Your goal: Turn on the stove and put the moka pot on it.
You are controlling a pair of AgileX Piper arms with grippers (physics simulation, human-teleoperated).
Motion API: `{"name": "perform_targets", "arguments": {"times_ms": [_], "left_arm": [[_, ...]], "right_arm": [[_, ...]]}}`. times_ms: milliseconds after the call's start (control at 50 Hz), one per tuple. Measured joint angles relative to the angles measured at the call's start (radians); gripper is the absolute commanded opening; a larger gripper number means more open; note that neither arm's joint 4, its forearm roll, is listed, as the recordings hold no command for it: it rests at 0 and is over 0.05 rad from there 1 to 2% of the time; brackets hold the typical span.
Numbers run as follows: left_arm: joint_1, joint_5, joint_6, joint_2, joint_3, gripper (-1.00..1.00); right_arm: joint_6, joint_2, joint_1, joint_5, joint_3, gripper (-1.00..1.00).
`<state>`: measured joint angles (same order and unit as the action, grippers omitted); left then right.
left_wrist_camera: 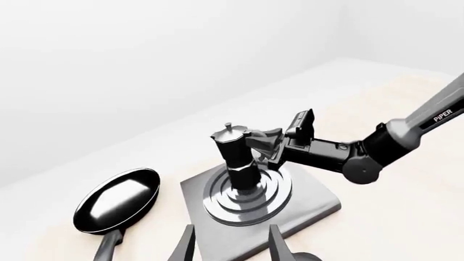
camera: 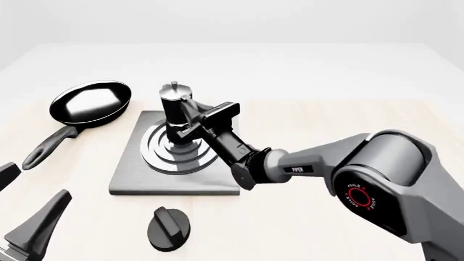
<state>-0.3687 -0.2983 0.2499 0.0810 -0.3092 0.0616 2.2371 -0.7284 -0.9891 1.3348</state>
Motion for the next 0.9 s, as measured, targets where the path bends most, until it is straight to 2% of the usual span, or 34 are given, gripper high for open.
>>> {"name": "perform_targets", "arguments": {"times_ms": [620,640,900], "left_arm": [[-0.003,0.003,0.003,0.003,0.003,1.0],[-0.004,0.004,0.003,0.003,0.003,1.0],[-0.006,0.012,0.004,0.008,0.008,1.0]], "right_arm": [[0.033,0.039,0.006,-0.009,0.025,-1.0],[0.029,0.039,0.005,-0.008,0.027,1.0],[0.017,0.032,0.001,-0.008,0.014,1.0]]}}
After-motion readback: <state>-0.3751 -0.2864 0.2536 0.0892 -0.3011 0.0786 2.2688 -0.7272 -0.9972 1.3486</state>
